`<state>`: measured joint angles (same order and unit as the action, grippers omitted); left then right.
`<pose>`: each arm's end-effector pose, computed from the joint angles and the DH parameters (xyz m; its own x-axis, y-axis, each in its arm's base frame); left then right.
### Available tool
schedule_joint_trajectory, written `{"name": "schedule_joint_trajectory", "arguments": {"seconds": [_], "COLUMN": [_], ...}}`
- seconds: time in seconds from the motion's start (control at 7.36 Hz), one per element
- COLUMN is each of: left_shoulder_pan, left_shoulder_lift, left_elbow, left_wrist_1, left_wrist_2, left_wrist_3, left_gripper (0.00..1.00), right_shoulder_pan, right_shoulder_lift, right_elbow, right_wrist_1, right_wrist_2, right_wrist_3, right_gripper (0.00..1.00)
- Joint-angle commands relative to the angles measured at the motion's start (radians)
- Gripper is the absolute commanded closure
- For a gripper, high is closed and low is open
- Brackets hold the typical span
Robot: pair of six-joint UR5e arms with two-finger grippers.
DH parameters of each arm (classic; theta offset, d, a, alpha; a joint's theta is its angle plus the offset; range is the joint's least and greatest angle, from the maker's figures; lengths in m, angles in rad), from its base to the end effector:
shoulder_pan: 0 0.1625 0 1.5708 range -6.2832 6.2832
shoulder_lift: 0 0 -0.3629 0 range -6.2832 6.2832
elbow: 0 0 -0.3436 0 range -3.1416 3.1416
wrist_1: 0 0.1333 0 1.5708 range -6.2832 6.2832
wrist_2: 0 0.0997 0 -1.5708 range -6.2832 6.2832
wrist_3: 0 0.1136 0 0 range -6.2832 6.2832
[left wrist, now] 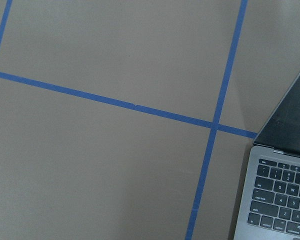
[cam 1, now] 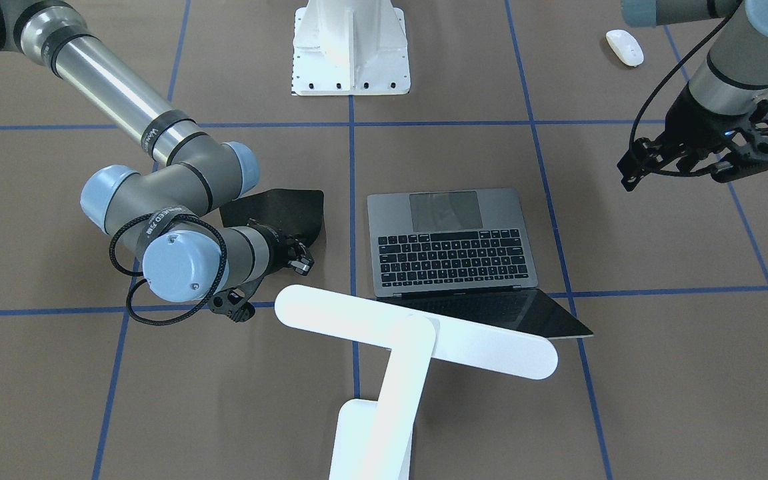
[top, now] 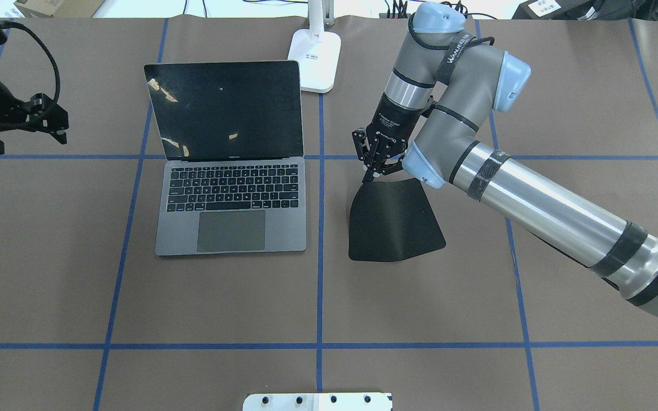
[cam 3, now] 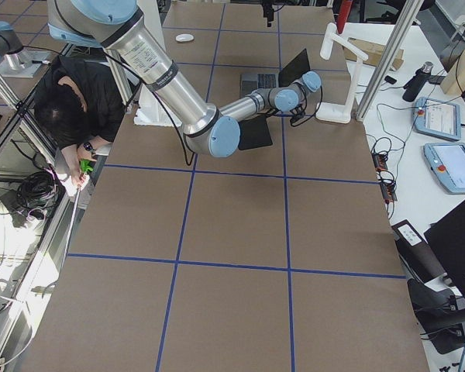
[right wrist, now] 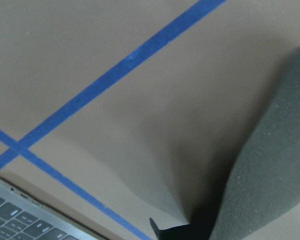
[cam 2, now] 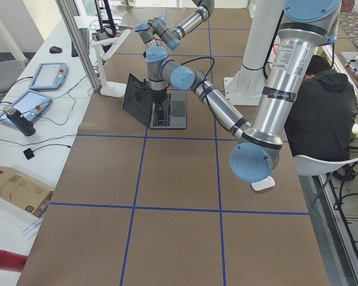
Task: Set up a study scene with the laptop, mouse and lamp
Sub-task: 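Lower the black mouse pad flat onto the table beside the laptop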
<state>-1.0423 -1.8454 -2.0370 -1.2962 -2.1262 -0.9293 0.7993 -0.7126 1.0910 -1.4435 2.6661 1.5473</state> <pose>0.1809 -0.4553 0.3213 0.7284 -0.2392 -0.6420 0.2226 0.9689 -0.1084 -0.4693 -0.5288 0.2700 0.6104 0.6122 0.5026 -0.0136 0.6425 -0.7662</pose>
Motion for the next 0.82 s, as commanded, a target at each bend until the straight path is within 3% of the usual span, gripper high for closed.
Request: {"name": "schedule_joint_trajectory", "arguments": {"seconds": [0.0,0.54,0.68], "left_shoulder_pan": [0.001,0.001,0.001], "left_shoulder_lift": [0.0,0.0,0.0], "left_elbow": [0.0,0.001,0.001], "left_wrist_1": [0.0,0.0,0.0], "left_wrist_2": [0.0,0.0,0.0], "left_wrist_3": [0.0,0.001,0.001], "left_gripper": [0.0,0.0,0.0], "right_shoulder_pan": [0.0,-0.008,-0.006], "right_shoulder_lift": [-0.001,-0.005,-0.019], "right_elbow": [-0.013,-0.014,-0.014], "right_wrist_1": [0.002,0.002,0.041], "right_wrist_2": [0.0,0.0,0.0], "right_wrist_3": [0.001,0.001,-0.001], "right_gripper": [1.0,1.0,0.62]}}
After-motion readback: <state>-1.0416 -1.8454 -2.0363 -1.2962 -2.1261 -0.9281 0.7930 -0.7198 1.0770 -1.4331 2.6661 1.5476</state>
